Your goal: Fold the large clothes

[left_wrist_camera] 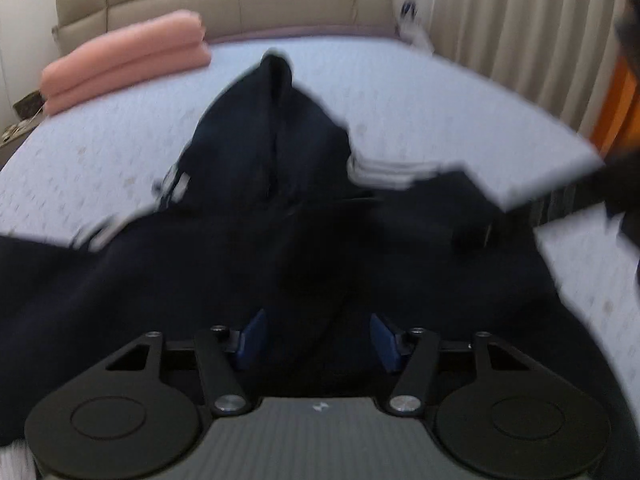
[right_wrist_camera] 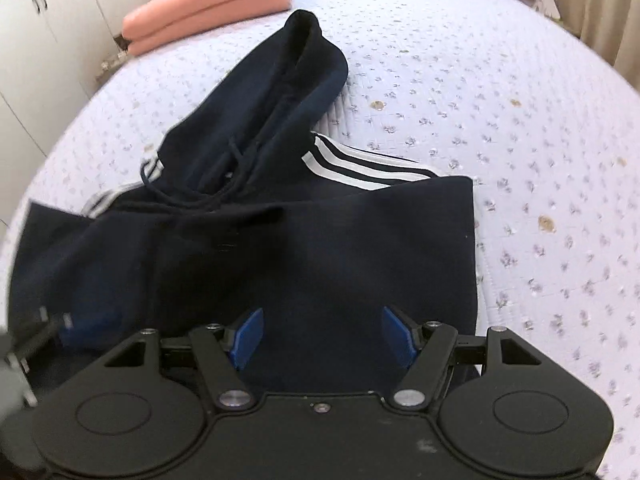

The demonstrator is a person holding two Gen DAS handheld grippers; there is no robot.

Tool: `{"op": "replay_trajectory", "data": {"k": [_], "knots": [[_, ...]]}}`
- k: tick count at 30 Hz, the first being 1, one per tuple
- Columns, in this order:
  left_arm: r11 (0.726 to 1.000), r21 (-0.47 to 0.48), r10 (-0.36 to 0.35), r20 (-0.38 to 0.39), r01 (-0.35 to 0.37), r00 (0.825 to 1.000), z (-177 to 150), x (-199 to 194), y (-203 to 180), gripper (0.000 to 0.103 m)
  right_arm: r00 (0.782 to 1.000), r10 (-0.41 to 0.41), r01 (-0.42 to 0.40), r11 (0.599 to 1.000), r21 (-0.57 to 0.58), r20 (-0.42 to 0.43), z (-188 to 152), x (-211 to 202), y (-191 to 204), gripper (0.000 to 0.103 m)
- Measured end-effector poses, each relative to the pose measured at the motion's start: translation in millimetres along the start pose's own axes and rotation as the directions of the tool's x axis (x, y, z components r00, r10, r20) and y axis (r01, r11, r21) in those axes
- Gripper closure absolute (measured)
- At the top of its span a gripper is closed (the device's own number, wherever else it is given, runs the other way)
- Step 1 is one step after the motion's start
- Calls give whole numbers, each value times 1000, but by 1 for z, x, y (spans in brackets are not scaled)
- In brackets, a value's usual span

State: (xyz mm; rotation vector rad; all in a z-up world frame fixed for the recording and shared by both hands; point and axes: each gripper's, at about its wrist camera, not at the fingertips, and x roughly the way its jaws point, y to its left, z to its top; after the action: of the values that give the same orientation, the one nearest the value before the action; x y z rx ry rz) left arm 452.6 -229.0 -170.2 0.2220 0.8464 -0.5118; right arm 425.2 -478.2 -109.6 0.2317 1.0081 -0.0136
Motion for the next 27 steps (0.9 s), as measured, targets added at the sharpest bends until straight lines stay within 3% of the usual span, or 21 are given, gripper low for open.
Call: {"op": "replay_trajectory", "data": {"k": [5,8,13,14,15,18,22,27], "knots": [[982,-148,112,-37,-116,993,-17,-28,29,42,989,148,-147,987,59,-11,9,18,18,21],[963,-216,151,-47,-158,987,-15,-37,50,45,995,97,-96,993,69,-3,12,31,23,21],[934,-280,217,-54,-224,975,-8,-43,66,45,988,154,-147,976,162,-32,22,69,12,23],[929,-286,227,-55,-233,972,-8,-44,69,45,984,161,-149,979,142,-75,24,79,16,48],[927,-287,238,-54,-243,970,-10,-45,68,45,979,175,-164,981,105,-106,25,82,23,84],[918,-265,292,-56,-296,955,-6,-38,71,46,986,160,-161,986,-30,-42,24,58,44,88],[889,-253,388,-21,-381,921,3,-40,78,59,992,109,-107,994,-39,66,29,13,36,91],[895,-283,364,22,-344,931,18,-43,87,59,977,-102,116,991,-67,189,33,-43,3,91]]}}
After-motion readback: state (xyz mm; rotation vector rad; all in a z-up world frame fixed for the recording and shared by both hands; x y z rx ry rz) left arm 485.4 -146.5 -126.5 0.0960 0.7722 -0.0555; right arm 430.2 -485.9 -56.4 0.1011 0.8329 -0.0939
